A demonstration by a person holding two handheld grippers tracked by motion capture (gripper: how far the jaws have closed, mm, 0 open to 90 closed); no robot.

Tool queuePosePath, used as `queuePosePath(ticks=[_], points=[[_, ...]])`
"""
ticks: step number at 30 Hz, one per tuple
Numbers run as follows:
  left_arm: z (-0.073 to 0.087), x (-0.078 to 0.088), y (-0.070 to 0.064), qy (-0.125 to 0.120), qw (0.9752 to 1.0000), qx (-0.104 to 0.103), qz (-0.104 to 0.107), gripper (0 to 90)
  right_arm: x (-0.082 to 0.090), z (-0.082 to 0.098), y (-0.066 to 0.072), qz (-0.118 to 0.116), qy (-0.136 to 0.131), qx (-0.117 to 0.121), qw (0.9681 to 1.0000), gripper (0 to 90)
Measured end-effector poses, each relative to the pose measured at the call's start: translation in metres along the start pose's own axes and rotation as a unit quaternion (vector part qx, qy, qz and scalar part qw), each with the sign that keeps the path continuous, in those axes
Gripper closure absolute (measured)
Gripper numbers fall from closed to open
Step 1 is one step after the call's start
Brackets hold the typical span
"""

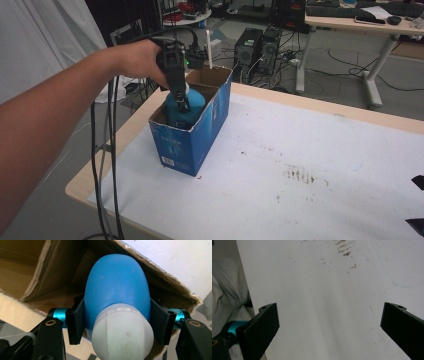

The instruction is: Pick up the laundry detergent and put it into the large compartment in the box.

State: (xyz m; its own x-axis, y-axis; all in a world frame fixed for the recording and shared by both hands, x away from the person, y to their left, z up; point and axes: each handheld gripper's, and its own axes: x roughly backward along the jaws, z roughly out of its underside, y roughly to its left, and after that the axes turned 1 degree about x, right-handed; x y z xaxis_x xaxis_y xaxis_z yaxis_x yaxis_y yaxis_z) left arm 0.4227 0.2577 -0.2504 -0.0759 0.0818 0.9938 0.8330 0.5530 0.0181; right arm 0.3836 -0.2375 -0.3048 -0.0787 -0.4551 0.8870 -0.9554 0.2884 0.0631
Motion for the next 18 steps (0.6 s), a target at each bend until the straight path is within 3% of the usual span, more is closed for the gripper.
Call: queuePosePath(ticks=[8, 18], points=[[0.002, -0.015, 0.001, 0.005, 1.0000, 0.002, 0.002, 37.8, -0.001, 0.000, 0.000, -0.001, 0.002, -0.001, 1.0000, 1.1], [0.002, -0.017, 0.002, 0.000, 1.0000, 0.005, 0.004, 37.6, -0.003, 0.000, 0.001, -0.001, 0.005, -0.005, 1.0000, 1.1]])
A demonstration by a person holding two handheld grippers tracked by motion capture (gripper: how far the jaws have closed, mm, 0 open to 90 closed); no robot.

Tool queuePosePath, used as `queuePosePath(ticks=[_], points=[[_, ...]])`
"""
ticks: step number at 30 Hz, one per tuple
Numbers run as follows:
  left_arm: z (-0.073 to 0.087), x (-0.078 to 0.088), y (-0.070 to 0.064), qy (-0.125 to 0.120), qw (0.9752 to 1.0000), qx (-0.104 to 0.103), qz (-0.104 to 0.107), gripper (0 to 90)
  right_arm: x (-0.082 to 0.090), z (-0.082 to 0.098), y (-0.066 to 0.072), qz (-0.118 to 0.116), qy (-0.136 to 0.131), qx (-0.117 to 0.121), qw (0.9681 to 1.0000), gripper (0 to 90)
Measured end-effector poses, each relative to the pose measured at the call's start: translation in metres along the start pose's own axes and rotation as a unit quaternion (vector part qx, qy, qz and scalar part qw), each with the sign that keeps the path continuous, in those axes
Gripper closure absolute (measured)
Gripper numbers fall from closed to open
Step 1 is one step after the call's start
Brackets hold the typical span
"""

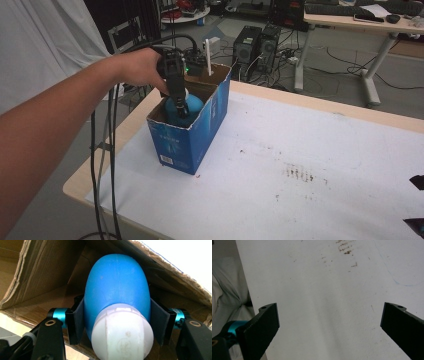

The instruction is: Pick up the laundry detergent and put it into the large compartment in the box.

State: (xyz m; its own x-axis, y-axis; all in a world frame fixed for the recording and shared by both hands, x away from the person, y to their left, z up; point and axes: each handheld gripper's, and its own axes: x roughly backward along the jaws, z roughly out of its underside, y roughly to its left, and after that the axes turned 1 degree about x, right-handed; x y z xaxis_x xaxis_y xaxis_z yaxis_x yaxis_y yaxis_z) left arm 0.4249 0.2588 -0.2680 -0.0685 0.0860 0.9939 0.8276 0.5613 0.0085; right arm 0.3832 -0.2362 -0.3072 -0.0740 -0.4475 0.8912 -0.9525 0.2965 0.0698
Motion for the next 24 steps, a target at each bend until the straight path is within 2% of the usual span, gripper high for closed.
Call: queuePosePath(ticks=[8, 11, 13, 18, 24], points=[[-0.003, -0.002, 0.002, -0.009, 0.9999, 0.006, 0.000, 37.3, 0.000, 0.000, 0.002, -0.001, 0.000, 0.004, 1.0000, 1.1], [-0.003, -0.002, 0.003, -0.010, 0.9999, 0.010, -0.003, 31.5, 0.001, 0.001, 0.002, 0.001, 0.000, 0.003, 1.0000, 1.1], [-0.002, -0.001, 0.004, -0.016, 0.9998, 0.015, -0.006, 31.3, 0.001, 0.002, 0.002, 0.001, -0.002, 0.002, 1.0000, 1.1], [0.002, 0.007, 0.006, -0.033, 0.9990, 0.028, -0.007, 28.5, 0.002, 0.001, 0.003, 0.001, -0.001, 0.004, 1.0000, 1.1], [0.004, 0.019, 0.006, -0.048, 0.9983, 0.031, -0.012, 25.9, 0.002, 0.000, 0.004, 0.001, 0.000, 0.004, 1.0000, 1.1]])
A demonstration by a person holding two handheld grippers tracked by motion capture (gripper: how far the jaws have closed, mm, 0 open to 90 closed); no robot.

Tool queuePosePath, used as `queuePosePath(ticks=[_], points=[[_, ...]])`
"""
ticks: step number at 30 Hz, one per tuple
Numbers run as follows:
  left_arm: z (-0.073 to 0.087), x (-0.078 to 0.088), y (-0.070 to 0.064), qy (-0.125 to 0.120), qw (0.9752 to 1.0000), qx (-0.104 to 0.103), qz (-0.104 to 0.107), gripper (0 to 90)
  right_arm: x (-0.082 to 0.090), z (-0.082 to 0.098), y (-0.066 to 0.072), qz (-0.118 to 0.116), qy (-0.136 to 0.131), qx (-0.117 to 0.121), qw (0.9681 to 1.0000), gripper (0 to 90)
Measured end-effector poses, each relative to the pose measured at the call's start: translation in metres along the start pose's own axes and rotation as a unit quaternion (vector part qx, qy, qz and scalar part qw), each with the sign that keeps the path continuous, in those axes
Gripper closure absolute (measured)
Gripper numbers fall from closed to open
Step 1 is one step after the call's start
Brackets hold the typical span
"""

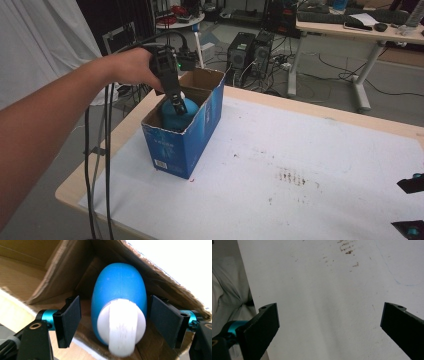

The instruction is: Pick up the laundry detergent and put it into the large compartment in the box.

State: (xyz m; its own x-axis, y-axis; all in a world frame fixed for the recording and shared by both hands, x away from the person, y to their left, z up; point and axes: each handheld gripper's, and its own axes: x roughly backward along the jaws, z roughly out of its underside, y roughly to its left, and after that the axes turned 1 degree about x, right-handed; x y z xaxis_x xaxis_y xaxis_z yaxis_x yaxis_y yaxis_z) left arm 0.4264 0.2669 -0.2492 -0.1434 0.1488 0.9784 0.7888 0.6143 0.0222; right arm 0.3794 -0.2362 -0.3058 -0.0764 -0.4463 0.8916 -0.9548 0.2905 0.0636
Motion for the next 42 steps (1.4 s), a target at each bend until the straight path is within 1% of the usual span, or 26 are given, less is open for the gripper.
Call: queuePosePath(ticks=[3, 4, 5, 6, 7, 9, 10, 11, 12, 14, 16, 19, 21, 22, 23, 25, 27, 28, 30, 32, 34, 37, 39, 40, 41, 42], points=[[-0.002, 0.009, -0.001, -0.009, 1.0000, -0.002, -0.002, 25.9, 0.000, 0.000, 0.000, -0.001, -0.002, 0.000, 1.0000, 1.1], [-0.003, 0.015, -0.001, -0.017, 0.9999, -0.001, -0.002, 25.9, 0.000, 0.000, 0.001, 0.000, -0.002, 0.000, 1.0000, 1.1], [-0.003, 0.015, -0.001, -0.017, 0.9999, -0.001, -0.002, 25.9, 0.000, 0.000, 0.001, 0.000, -0.002, 0.000, 1.0000, 1.1], [-0.005, 0.022, -0.003, -0.026, 0.9997, -0.001, -0.001, 25.9, 0.000, 0.000, 0.001, 0.000, -0.002, 0.001, 1.0000, 1.1], [-0.005, 0.022, -0.003, -0.026, 0.9997, -0.001, -0.001, 25.9, 0.000, 0.000, 0.001, 0.000, -0.002, 0.001, 1.0000, 1.1], [-0.007, 0.029, -0.005, -0.031, 0.9995, -0.002, 0.003, 25.9, 0.001, 0.000, 0.001, -0.001, -0.002, 0.001, 1.0000, 1.1], [-0.010, 0.035, -0.007, -0.033, 0.9994, -0.005, -0.003, 23.5, 0.001, 0.000, 0.001, -0.001, -0.001, 0.003, 1.0000, 1.1], [-0.010, 0.035, -0.007, -0.033, 0.9994, -0.005, -0.003, 18.1, 0.001, 0.000, 0.001, -0.001, -0.001, 0.003, 1.0000, 1.1], [-0.013, 0.041, -0.009, -0.036, 0.9993, -0.002, -0.013, 18.1, 0.001, 0.000, 0.001, -0.001, -0.001, 0.002, 1.0000, 1.1], [-0.017, 0.048, -0.012, -0.036, 0.9991, 0.000, -0.019, 16.6, 0.002, 0.000, 0.001, 0.000, -0.003, 0.002, 1.0000, 1.1], [-0.022, 0.057, -0.019, -0.042, 0.9987, -0.007, -0.028, 16.5, 0.002, 0.000, 0.001, 0.000, -0.004, 0.001, 1.0000, 1.1], [-0.029, 0.064, -0.025, -0.044, 0.9984, -0.019, -0.030, 16.5, 0.003, 0.001, 0.001, 0.002, -0.005, 0.000, 1.0000, 1.1], [-0.035, 0.069, -0.030, -0.048, 0.9979, -0.024, -0.036, 16.6, 0.003, 0.001, 0.001, 0.002, -0.005, 0.001, 1.0000, 1.1], [-0.041, 0.071, -0.035, -0.049, 0.9977, -0.036, -0.029, 16.6, 0.003, 0.001, 0.001, 0.003, -0.006, 0.000, 1.0000, 1.1], [-0.041, 0.071, -0.035, -0.049, 0.9977, -0.036, -0.029, 16.5, 0.003, 0.001, 0.001, 0.003, -0.006, 0.000, 1.0000, 1.1], [-0.047, 0.072, -0.039, -0.049, 0.9973, -0.049, -0.023, 16.6, 0.004, 0.002, 0.001, 0.002, -0.007, -0.001, 1.0000, 1.1], [-0.054, 0.071, -0.044, -0.052, 0.9976, -0.044, -0.014, 16.5, 0.004, 0.002, 0.002, 0.004, -0.008, -0.002, 1.0000, 1.1], [-0.058, 0.070, -0.045, -0.052, 0.9975, -0.046, -0.014, 16.5, 0.005, 0.002, 0.002, 0.004, -0.009, -0.001, 1.0000, 1.1], [-0.066, 0.069, -0.050, -0.057, 0.9968, -0.051, -0.022, 16.6, 0.005, 0.003, 0.003, 0.005, -0.009, -0.002, 0.9999, 1.1], [-0.072, 0.068, -0.055, -0.064, 0.9959, -0.063, -0.015, 16.6, 0.006, 0.003, 0.003, 0.005, -0.010, 0.000, 0.9999, 1.1], [-0.079, 0.066, -0.059, -0.070, 0.9952, -0.068, -0.010, 16.6, 0.006, 0.004, 0.004, 0.005, -0.010, -0.003, 0.9999, 1.1], [-0.089, 0.061, -0.067, -0.074, 0.9938, -0.082, -0.013, 15.8, 0.007, 0.004, 0.005, 0.006, -0.012, -0.001, 0.9999, 1.1], [-0.094, 0.058, -0.070, -0.068, 0.9936, -0.088, -0.020, 7.1, 0.008, 0.004, 0.006, 0.007, -0.012, -0.002, 0.9999, 1.1], [-0.098, 0.056, -0.073, -0.067, 0.9929, -0.095, -0.023, 6.3, 0.008, 0.004, 0.006, 0.007, -0.013, -0.002, 0.9999, 1.1], [-0.100, 0.055, -0.074, -0.068, 0.9927, -0.097, -0.024, 5.7, 0.008, 0.004, 0.006, 0.007, -0.013, 0.001, 0.9999, 1.1], [-0.103, 0.053, -0.075, -0.067, 0.9931, -0.094, -0.021, 1.6, 0.008, 0.004, 0.006, 0.007, -0.013, 0.002, 0.9999, 1.1]])
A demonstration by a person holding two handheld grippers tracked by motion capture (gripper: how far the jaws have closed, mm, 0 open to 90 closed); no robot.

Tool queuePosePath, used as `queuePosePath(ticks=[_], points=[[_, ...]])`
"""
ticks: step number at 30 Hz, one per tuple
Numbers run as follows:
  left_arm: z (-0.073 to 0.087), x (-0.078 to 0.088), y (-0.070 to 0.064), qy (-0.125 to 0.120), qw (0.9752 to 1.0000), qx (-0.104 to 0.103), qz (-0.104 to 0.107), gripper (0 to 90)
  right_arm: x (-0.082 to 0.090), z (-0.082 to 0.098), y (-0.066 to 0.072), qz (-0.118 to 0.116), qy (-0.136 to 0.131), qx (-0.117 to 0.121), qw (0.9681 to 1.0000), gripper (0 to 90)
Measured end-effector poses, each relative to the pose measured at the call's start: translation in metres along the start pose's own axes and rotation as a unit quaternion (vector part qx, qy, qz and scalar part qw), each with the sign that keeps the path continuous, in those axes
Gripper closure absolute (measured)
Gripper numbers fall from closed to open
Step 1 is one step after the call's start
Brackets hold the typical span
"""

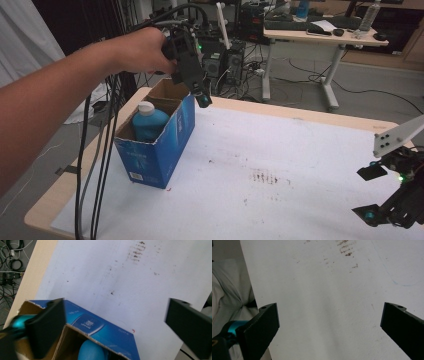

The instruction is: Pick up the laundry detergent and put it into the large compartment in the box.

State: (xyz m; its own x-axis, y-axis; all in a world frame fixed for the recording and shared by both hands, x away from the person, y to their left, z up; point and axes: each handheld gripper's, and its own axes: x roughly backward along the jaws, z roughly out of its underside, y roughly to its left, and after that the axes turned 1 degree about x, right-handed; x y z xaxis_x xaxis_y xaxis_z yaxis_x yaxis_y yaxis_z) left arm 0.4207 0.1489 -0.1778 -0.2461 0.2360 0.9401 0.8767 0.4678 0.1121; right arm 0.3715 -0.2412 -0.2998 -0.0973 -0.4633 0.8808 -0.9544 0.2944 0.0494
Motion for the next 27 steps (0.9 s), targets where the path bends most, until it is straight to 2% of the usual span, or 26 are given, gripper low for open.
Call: queuePosePath(ticks=[2, 9, 16, 19, 21, 24, 27], points=[[-0.005, -0.003, -0.003, 0.004, 0.9999, -0.010, 0.000, 1.5, 0.000, 0.000, 0.001, 0.000, -0.002, -0.001, 1.0000, 1.1], [-0.021, -0.010, -0.011, 0.003, 0.9996, -0.027, 0.004, 1.6, 0.002, 0.002, 0.003, 0.001, -0.004, -0.004, 1.0000, 1.1], [-0.043, -0.019, -0.023, 0.005, 0.9986, -0.048, 0.023, 1.6, 0.003, 0.002, 0.004, 0.003, -0.007, -0.005, 1.0000, 1.1], [-0.047, -0.022, -0.025, 0.005, 0.9984, -0.050, 0.027, 1.6, 0.003, 0.002, 0.004, 0.003, -0.007, -0.004, 1.0000, 1.1], [-0.052, -0.026, -0.028, 0.011, 0.9975, -0.056, 0.042, 1.6, 0.003, 0.002, 0.004, 0.003, -0.008, -0.003, 1.0000, 1.1], [-0.057, -0.031, -0.031, 0.012, 0.9966, -0.063, 0.050, 1.6, 0.002, 0.001, 0.004, 0.003, -0.010, -0.004, 0.9999, 1.1], [-0.063, -0.037, -0.034, 0.015, 0.9960, -0.071, 0.052, 1.6, 0.002, 0.001, 0.004, 0.002, -0.010, -0.004, 0.9999, 1.1]])
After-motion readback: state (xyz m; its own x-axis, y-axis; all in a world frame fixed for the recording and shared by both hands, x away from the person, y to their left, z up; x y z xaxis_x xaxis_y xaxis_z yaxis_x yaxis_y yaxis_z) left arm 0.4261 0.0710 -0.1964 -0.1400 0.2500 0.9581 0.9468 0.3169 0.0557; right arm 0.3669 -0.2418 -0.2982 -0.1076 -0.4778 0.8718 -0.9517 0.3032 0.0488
